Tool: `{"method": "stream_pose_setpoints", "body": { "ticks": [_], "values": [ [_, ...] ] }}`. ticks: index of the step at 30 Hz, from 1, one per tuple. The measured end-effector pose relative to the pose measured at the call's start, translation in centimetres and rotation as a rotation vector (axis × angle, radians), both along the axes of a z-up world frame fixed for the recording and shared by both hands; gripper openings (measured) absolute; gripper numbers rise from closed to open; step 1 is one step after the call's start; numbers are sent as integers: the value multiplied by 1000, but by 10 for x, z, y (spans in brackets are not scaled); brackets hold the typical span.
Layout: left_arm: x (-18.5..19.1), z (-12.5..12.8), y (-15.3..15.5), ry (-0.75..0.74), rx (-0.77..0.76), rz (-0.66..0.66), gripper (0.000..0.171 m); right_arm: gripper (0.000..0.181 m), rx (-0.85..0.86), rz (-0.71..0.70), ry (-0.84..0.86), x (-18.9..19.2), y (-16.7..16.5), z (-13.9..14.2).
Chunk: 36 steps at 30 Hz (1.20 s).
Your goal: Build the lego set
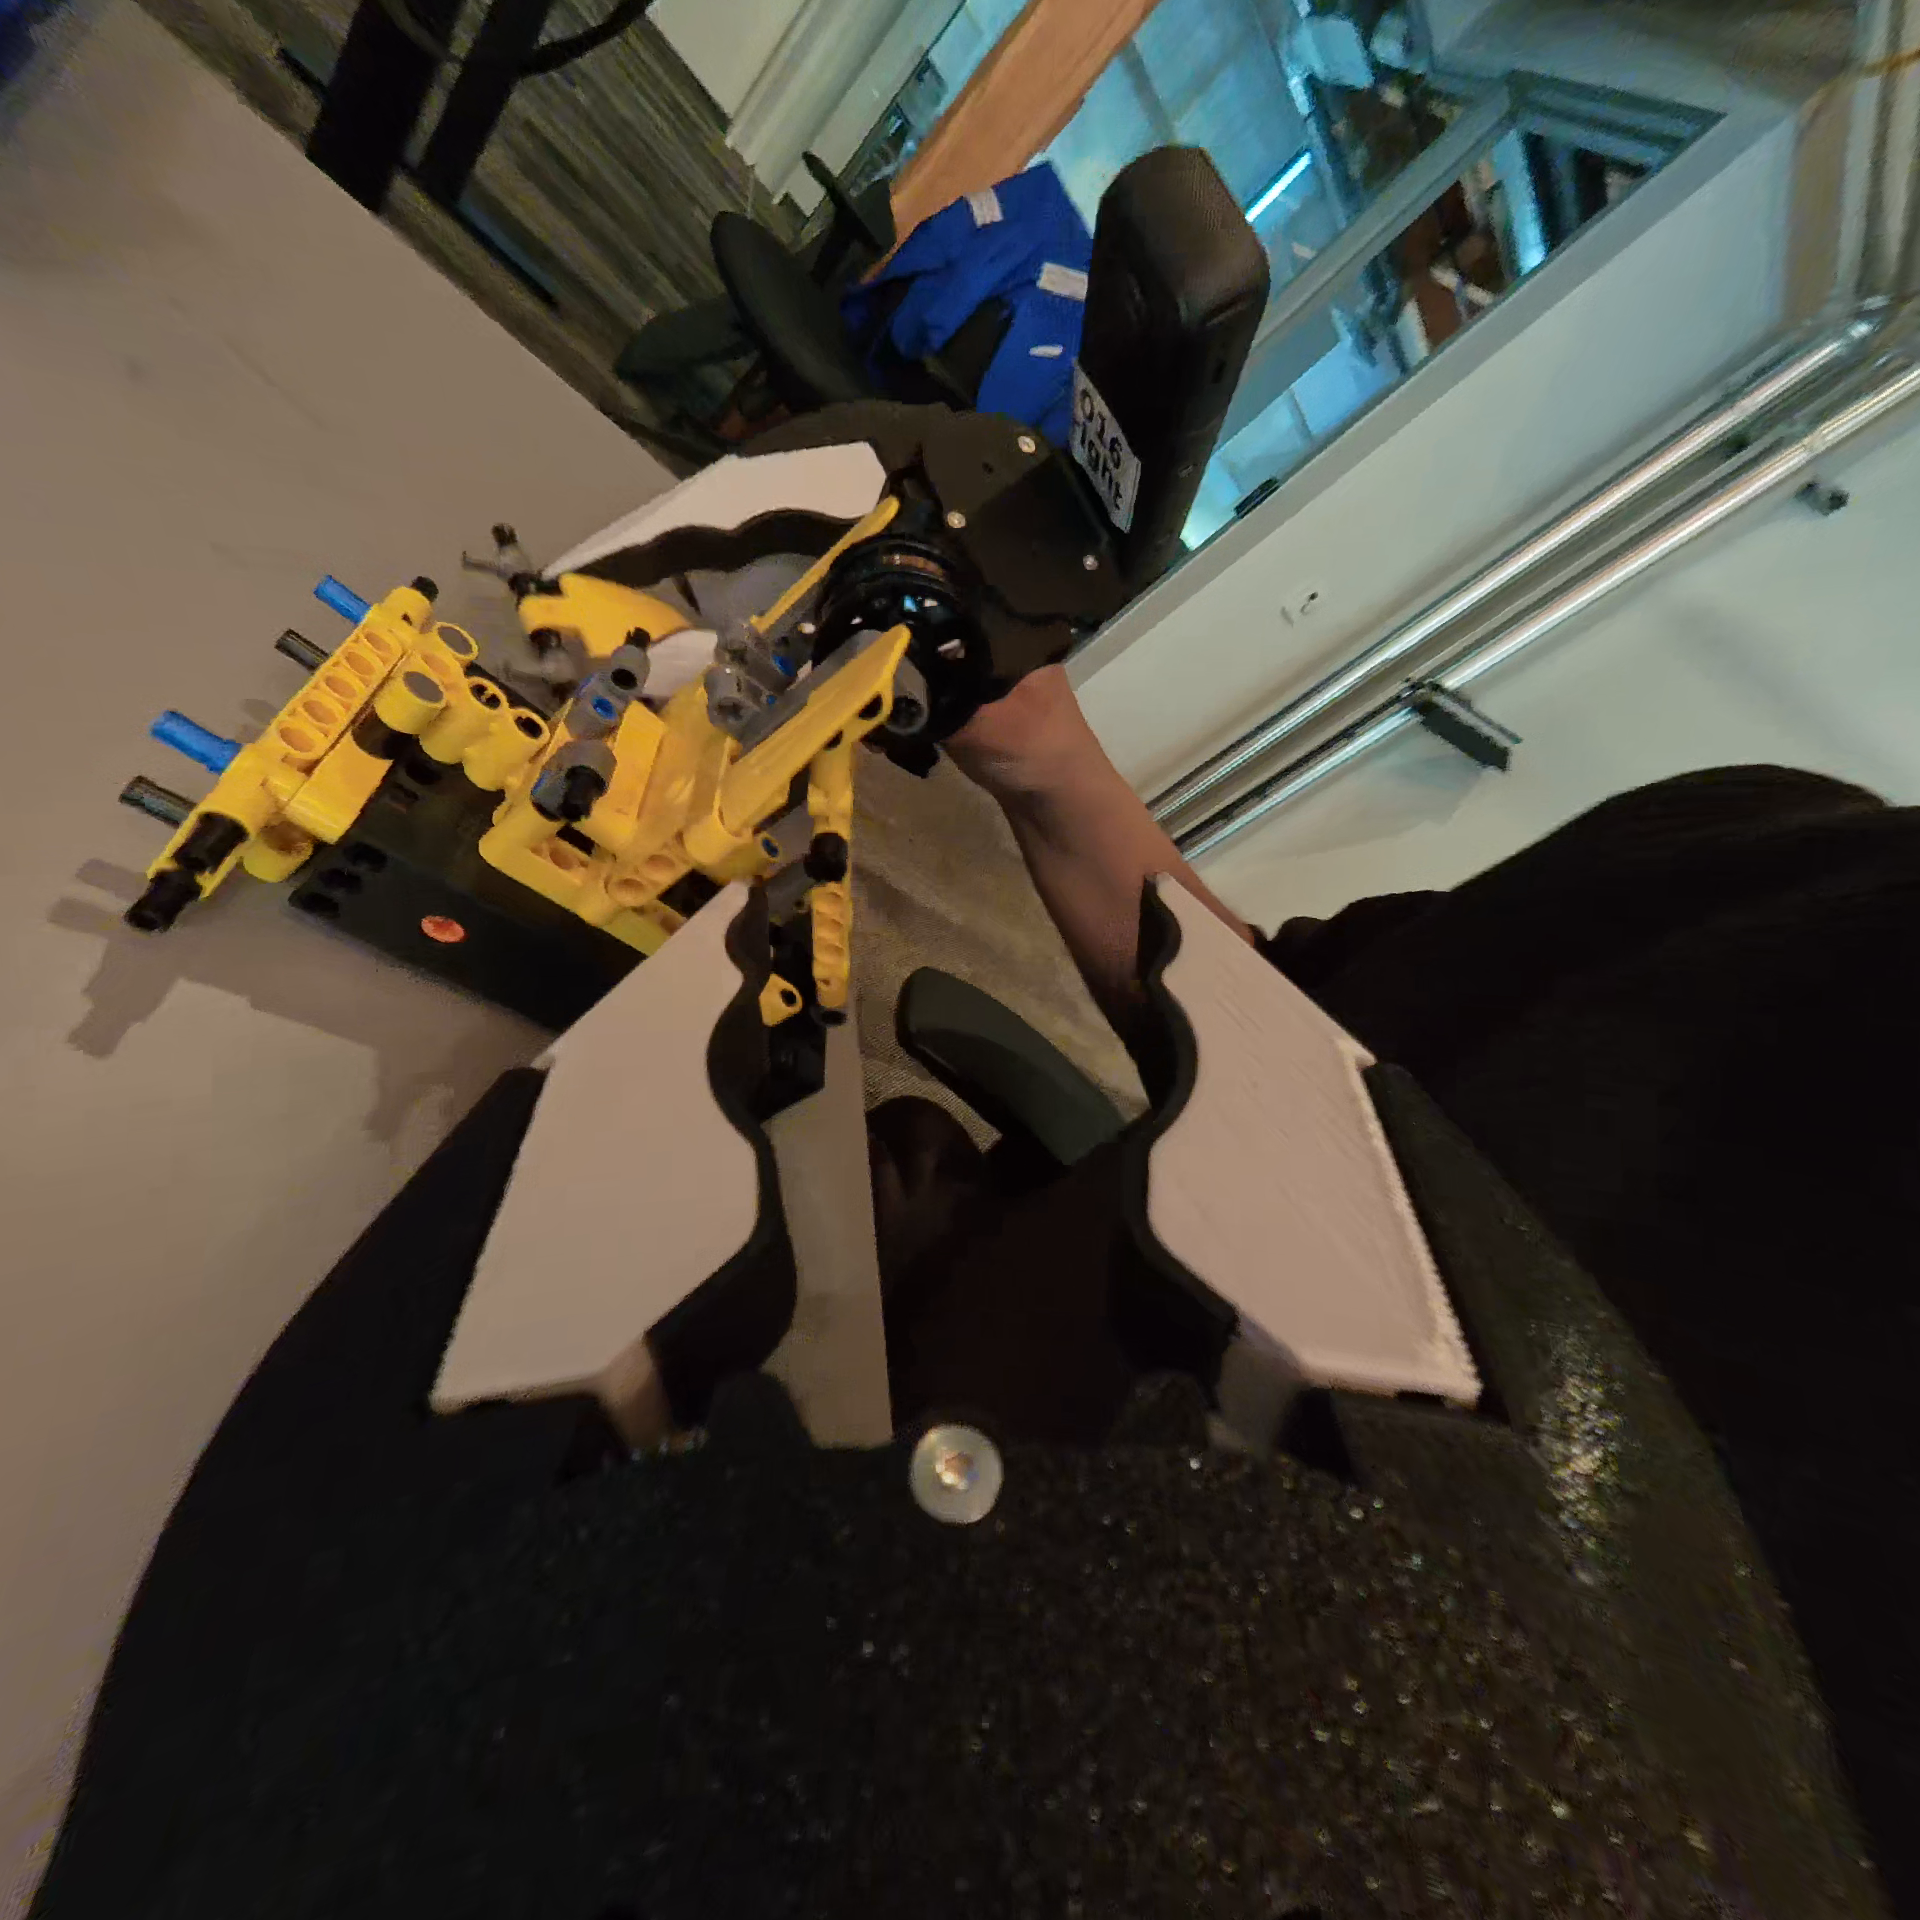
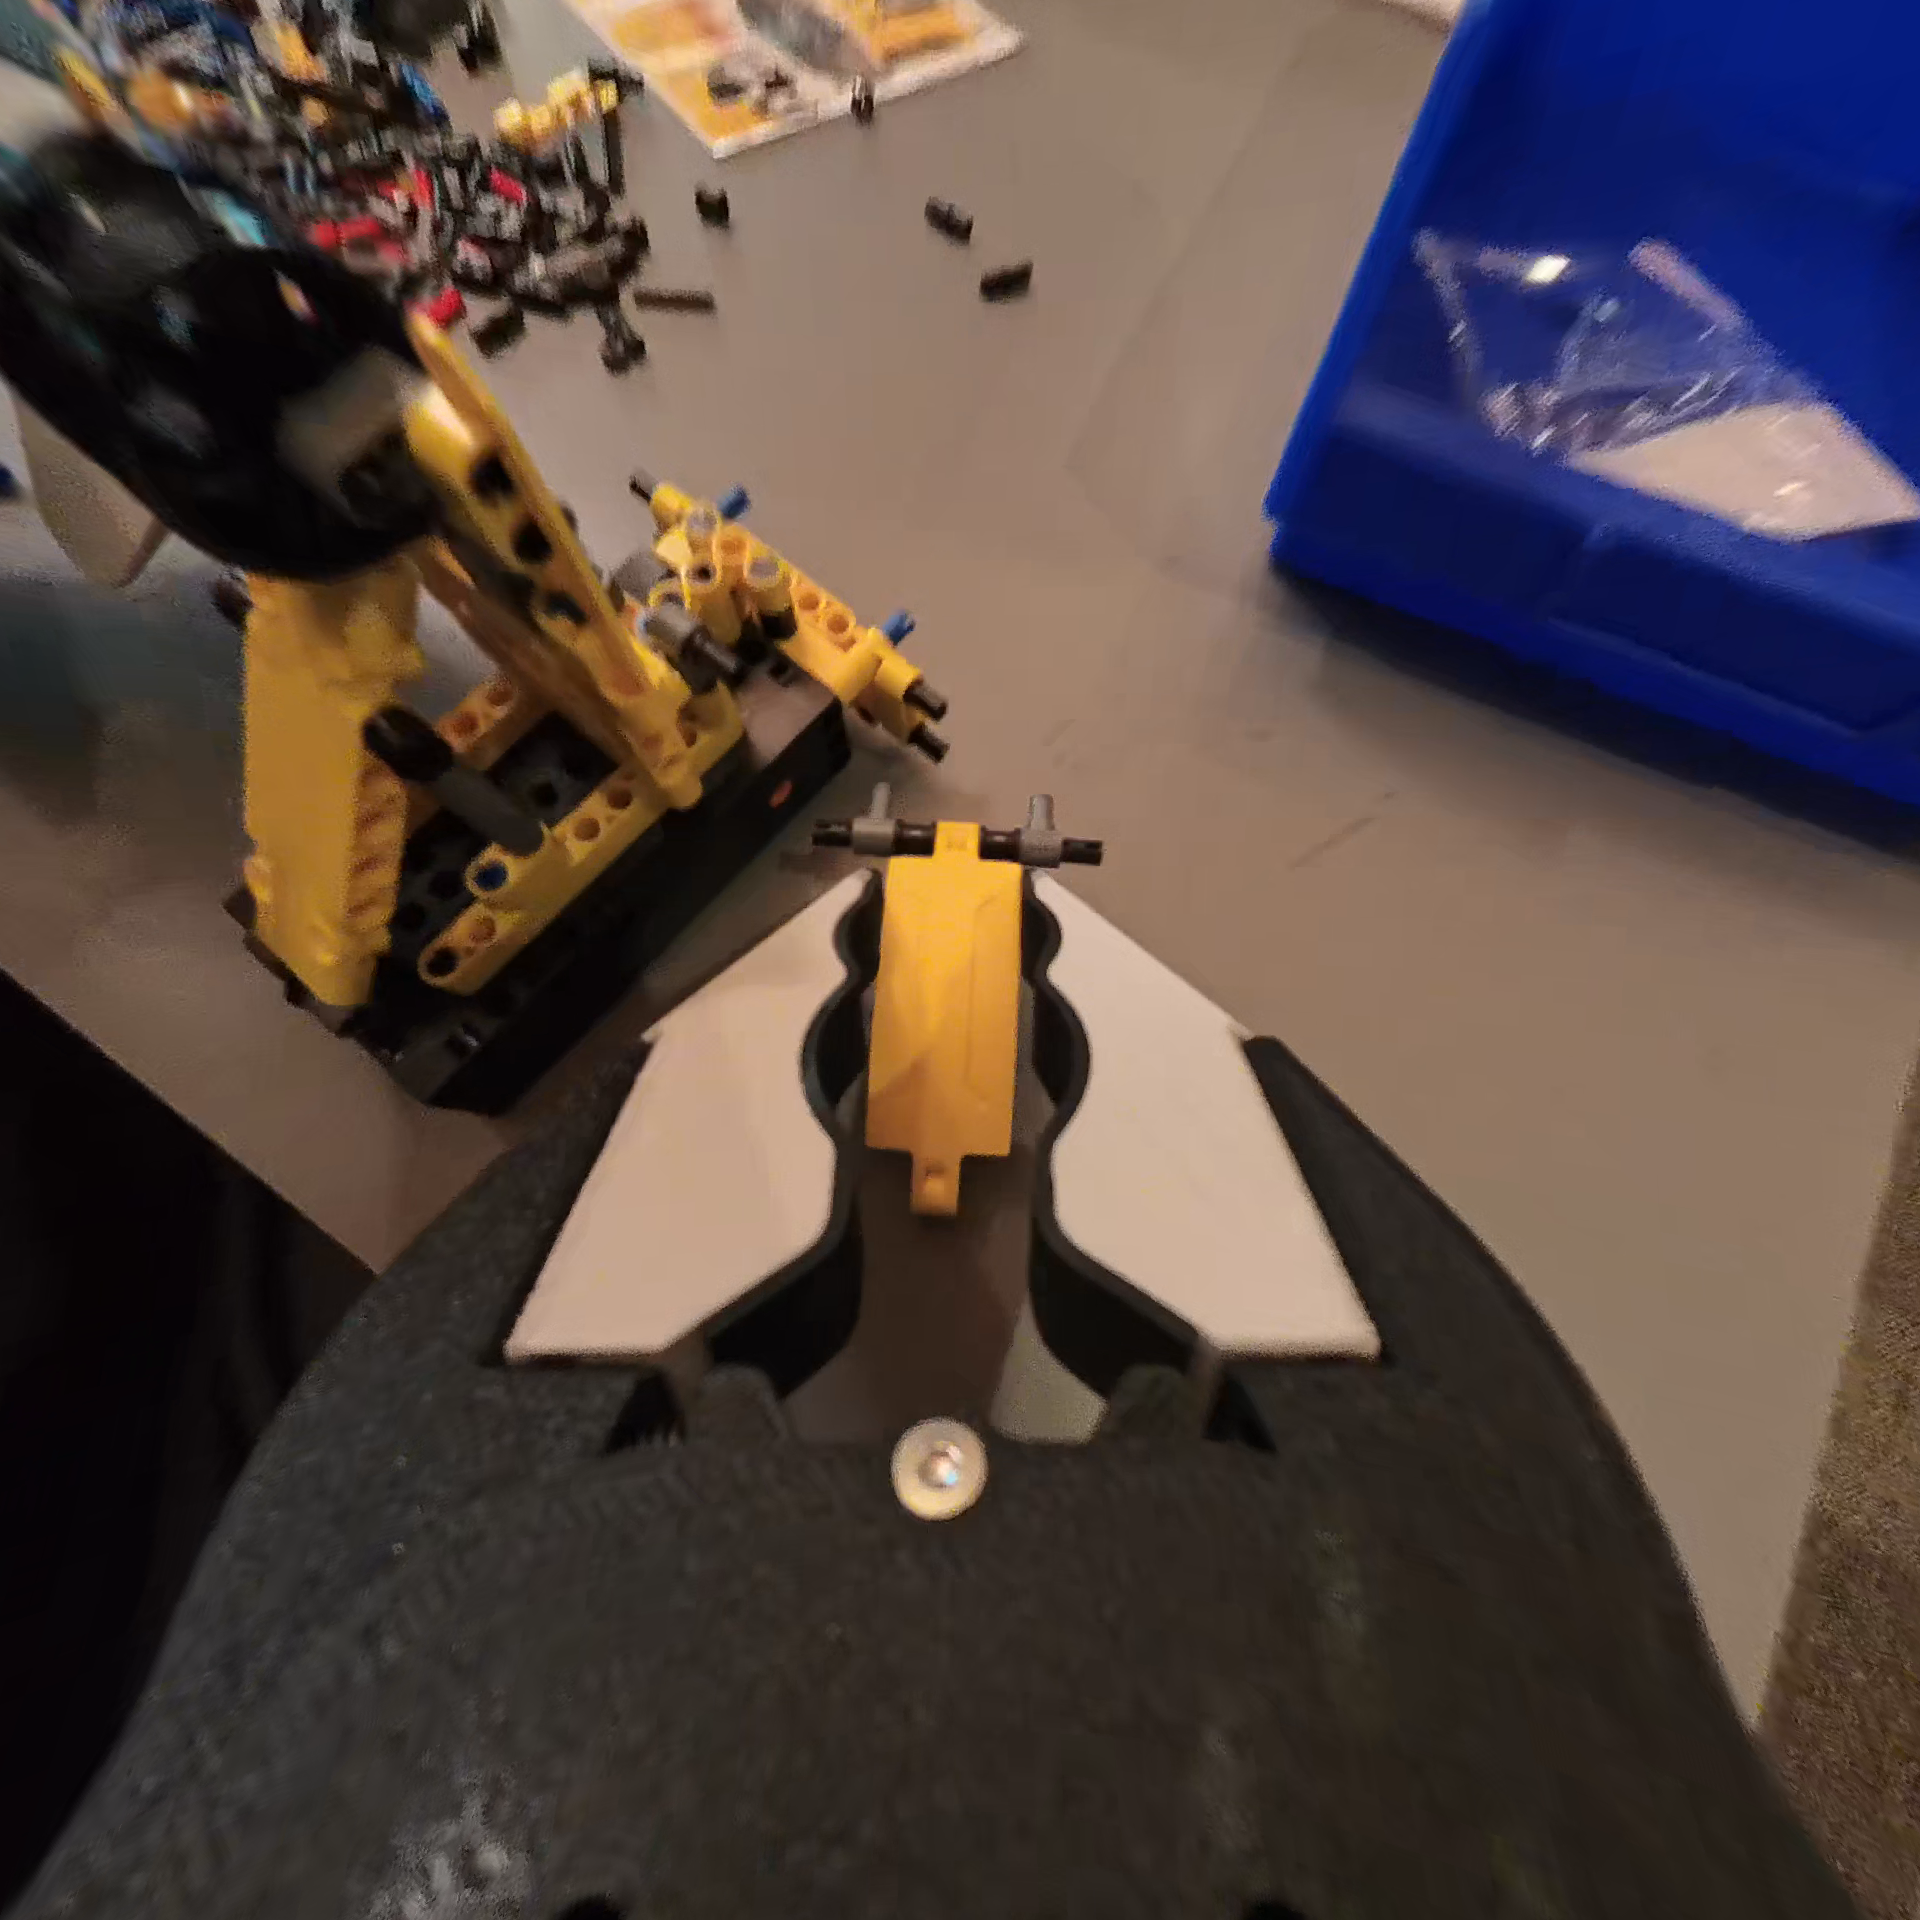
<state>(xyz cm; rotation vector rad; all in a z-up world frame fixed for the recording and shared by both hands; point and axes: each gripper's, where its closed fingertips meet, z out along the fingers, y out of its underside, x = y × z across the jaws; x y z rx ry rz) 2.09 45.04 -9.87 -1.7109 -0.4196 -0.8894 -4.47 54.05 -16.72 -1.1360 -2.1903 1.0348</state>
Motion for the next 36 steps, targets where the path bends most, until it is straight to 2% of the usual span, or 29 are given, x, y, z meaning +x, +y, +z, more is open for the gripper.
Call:
{"method": "stream_pose_setpoints", "body": {
  "ticks": [4, 8, 10, 13, 17, 19, 22, 26, 31, 36],
  "values": [
    [-15, 13, -28, -19, 63, 40, 71, 24, -61, -12, 93, -5, 4, 38],
    [-49, 13, -42, 135, 13, 135, 71, 24, -142, 27, 117, -7, -1, 74],
    [-67, 10, -39, 260, -38, 162, 71, 24, -147, 28, 124, -7, -2, 88],
    [-87, -9, -29, 454, -177, 145, 71, 24, -156, 26, 150, 5, -3, 107],
    [-95, -25, -16, 560, -260, 119, 71, 24, -291, 171, 142, 56, -36, 131],
    [-96, -32, -11, 566, -291, 96, 71, 24, -308, 227, 97, 78, -59, 123],
    [-98, -40, -4, 564, -307, 87, 71, 24, -356, 282, -6, 98, -100, 89],
    [-97, -55, -5, 511, -336, 63, 71, 24, -413, 248, -100, 95, -127, 39],
    [-92, -48, -4, 423, -264, 35, 71, 24, -341, 169, -75, 80, -111, 20],
    [-78, -58, -1, 417, -294, -30, 71, 24, -163, 89, -52, 71, -70, 15]
  ]
}}
